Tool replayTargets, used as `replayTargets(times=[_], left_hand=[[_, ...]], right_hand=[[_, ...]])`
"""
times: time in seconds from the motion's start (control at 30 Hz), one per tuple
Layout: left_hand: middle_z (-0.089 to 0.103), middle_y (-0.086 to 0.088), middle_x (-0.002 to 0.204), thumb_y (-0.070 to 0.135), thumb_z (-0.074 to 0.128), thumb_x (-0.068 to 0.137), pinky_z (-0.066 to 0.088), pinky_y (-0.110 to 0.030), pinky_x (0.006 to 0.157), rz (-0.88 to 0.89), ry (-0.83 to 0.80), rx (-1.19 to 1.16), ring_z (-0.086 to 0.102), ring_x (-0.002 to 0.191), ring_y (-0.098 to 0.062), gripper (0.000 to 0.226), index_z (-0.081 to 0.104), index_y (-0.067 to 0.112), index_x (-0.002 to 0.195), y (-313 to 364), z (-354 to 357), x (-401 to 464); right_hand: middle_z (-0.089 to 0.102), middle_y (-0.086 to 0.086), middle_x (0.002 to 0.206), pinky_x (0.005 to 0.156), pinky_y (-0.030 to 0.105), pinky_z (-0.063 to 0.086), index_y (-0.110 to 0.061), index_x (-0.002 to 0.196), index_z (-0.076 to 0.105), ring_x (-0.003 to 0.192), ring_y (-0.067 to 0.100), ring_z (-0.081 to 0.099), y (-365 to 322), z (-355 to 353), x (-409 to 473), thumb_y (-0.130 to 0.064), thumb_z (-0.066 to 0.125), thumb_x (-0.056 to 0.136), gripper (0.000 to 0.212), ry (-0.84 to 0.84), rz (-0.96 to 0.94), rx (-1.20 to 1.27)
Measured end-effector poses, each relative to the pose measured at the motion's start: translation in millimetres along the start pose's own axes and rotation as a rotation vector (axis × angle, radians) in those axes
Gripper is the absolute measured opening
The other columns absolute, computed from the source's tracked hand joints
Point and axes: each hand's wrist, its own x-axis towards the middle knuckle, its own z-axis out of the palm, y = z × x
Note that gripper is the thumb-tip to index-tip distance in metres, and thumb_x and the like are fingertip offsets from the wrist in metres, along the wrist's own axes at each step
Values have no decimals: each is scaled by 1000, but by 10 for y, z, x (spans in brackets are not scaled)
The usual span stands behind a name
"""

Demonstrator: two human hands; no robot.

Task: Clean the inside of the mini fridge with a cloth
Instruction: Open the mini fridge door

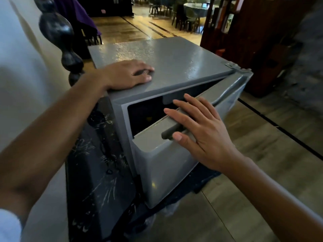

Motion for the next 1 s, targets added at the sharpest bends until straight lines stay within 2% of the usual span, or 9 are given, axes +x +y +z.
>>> replayTargets(times=[0.13, 0.2, 0.4, 0.5, 0.63, 0.7, 0.83, 0.9, 1.0], left_hand=[[29, 2, 161, 56, 36, 99, 19, -47, 119, 87, 14, 74, 26, 148, -21, 45, 37, 46, 143, 261, 53, 62], [28, 0, 162, 60, 32, 98, 20, -48, 120, 108, -15, 110, 25, 149, -21, 48, 33, 48, 144, 358, 89, 139], [28, 0, 162, 57, 27, 100, 23, -47, 119, 77, -10, 217, 27, 148, -23, 55, 30, 36, 151, 742, 180, 412], [27, -4, 163, 56, 25, 101, 22, -46, 119, 26, -27, 229, 26, 149, -25, 60, 29, 26, 152, 914, 237, 575], [36, -12, 158, 63, 23, 97, 31, -51, 114, -14, -20, 201, 37, 142, -33, 69, 34, 18, 148, 1090, 341, 776], [32, -10, 160, 70, 21, 93, 29, -49, 115, -48, -3, 184, 34, 144, -33, 77, 32, 19, 150, 1140, 388, 829], [41, -12, 153, 84, 8, 79, 33, -56, 111, -7, 14, 145, 41, 137, -36, 94, 39, 22, 142, 1029, 413, 933], [36, -9, 158, 87, -1, 76, 26, -55, 117, 31, 0, 154, 32, 144, -32, 102, 36, 23, 145, 863, 457, 984], [25, -6, 163, 71, 12, 93, 15, -50, 122, 7, 34, 135, 18, 151, -26, 79, 29, 23, 153, 774, 534, 1026]], right_hand=[[29, -2, 162, 124, 49, 11, -35, 152, 33, 154, 15, 8, 13, -205, -335, -60, 23, 101, 58, -42, 65, 82], [23, -4, 164, 126, 44, 7, -33, 154, 31, 154, 10, 3, 7, -348, -526, -63, 20, 100, 63, -90, 118, 103], [-4, -12, 166, 125, 26, -2, -26, 159, 5, 147, -9, -15, -21, -923, -1003, -75, 12, 91, 84, -327, 297, 35], [-14, -13, 165, 124, 25, -6, -28, 158, -6, 147, -5, -19, -50, -1158, -1159, -84, 5, 83, 94, -469, 384, -83], [-17, -5, 165, 125, 31, -5, -21, 157, -10, 150, 6, -20, -58, -1350, -1370, -89, 0, 78, 104, -561, 511, -214], [-19, -3, 165, 123, 30, -7, -19, 157, -10, 150, 9, -21, -23, -1380, -1479, -88, 2, 80, 105, -564, 601, -249], [-16, 2, 166, 122, 31, -7, -15, 157, -9, 152, 14, -16, 127, -1340, -1668, -86, 5, 82, 104, -477, 732, -333], [-12, 4, 167, 123, 34, -6, -14, 158, -7, 153, 17, -13, 225, -1280, -1722, -84, 4, 85, 101, -414, 792, -384], [-4, 7, 168, 125, 39, -3, -12, 158, 0, 155, 23, -5, 426, -1145, -1782, -81, 4, 88, 98, -286, 905, -475]])
